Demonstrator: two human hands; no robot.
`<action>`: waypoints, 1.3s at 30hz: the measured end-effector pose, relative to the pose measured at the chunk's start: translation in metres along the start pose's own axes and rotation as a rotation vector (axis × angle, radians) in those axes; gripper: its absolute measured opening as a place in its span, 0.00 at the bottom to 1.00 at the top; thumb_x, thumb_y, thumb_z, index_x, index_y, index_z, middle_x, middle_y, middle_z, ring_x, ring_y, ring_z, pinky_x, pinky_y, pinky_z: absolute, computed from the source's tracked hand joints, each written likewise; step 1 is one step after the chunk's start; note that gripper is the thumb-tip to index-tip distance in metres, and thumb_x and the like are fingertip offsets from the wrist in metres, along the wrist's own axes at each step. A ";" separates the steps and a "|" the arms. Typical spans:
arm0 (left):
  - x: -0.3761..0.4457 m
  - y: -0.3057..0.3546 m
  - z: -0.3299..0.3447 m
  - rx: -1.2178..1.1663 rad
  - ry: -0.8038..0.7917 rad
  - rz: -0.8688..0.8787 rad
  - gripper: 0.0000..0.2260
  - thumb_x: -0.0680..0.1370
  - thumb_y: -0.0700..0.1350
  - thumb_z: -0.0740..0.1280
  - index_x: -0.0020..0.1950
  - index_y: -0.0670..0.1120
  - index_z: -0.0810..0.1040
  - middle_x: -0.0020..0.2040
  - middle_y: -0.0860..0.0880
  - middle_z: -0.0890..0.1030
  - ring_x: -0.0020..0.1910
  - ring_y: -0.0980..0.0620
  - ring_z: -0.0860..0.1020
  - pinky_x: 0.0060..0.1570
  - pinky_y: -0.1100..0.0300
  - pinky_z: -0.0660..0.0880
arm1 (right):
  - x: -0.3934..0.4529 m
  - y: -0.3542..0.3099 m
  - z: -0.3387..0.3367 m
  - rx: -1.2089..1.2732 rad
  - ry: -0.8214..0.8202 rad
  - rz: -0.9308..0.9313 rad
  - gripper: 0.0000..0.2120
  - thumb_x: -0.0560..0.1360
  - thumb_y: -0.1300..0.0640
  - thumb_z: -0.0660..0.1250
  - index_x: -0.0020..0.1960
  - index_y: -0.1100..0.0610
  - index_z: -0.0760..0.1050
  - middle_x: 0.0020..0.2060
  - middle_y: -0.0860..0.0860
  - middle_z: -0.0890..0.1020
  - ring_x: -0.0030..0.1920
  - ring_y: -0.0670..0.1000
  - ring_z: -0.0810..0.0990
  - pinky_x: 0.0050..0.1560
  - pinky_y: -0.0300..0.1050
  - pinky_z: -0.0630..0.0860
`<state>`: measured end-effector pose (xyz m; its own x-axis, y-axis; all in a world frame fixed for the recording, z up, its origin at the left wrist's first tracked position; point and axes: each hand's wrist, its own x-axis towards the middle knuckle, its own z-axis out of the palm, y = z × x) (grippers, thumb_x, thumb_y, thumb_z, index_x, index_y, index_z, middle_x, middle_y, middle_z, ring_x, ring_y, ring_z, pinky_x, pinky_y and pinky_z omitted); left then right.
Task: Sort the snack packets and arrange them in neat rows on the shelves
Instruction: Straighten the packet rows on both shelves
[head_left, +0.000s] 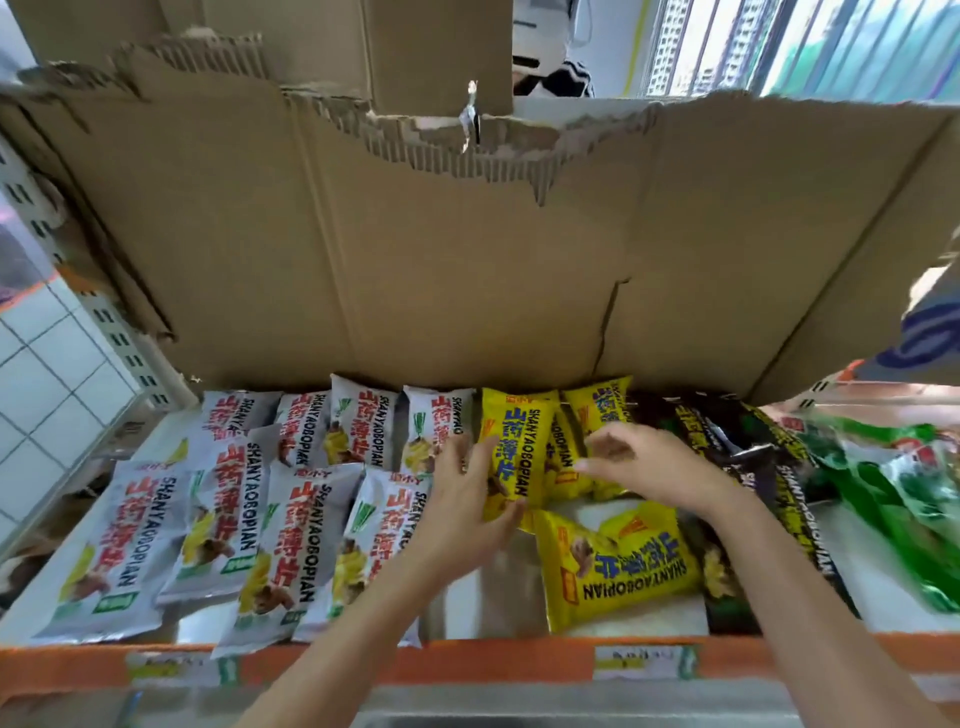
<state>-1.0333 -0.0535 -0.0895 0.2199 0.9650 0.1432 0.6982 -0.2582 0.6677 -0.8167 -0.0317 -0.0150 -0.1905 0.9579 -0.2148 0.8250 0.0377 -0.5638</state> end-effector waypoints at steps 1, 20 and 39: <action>0.007 0.002 0.004 0.004 -0.021 -0.060 0.33 0.75 0.56 0.66 0.75 0.52 0.54 0.71 0.45 0.56 0.71 0.44 0.59 0.69 0.50 0.62 | -0.009 0.006 0.006 -0.120 -0.146 0.005 0.27 0.70 0.41 0.69 0.65 0.51 0.71 0.61 0.48 0.75 0.60 0.47 0.74 0.59 0.41 0.70; -0.034 0.002 0.006 -0.018 -0.128 -0.212 0.37 0.71 0.61 0.68 0.74 0.52 0.54 0.67 0.45 0.57 0.63 0.43 0.70 0.62 0.54 0.69 | -0.051 0.023 0.032 -0.395 0.231 -0.174 0.38 0.70 0.65 0.61 0.74 0.41 0.53 0.72 0.47 0.49 0.73 0.52 0.49 0.70 0.49 0.55; -0.036 0.032 0.013 -0.614 -0.062 -0.363 0.14 0.76 0.44 0.67 0.57 0.44 0.66 0.43 0.47 0.81 0.30 0.54 0.80 0.31 0.58 0.77 | -0.059 0.043 0.048 0.536 0.306 0.159 0.32 0.74 0.58 0.68 0.72 0.42 0.58 0.49 0.30 0.69 0.46 0.39 0.70 0.49 0.38 0.66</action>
<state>-1.0098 -0.0975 -0.0827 0.0971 0.9758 -0.1960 0.2287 0.1698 0.9586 -0.7956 -0.0999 -0.0655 0.1389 0.9809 -0.1359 0.4344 -0.1837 -0.8818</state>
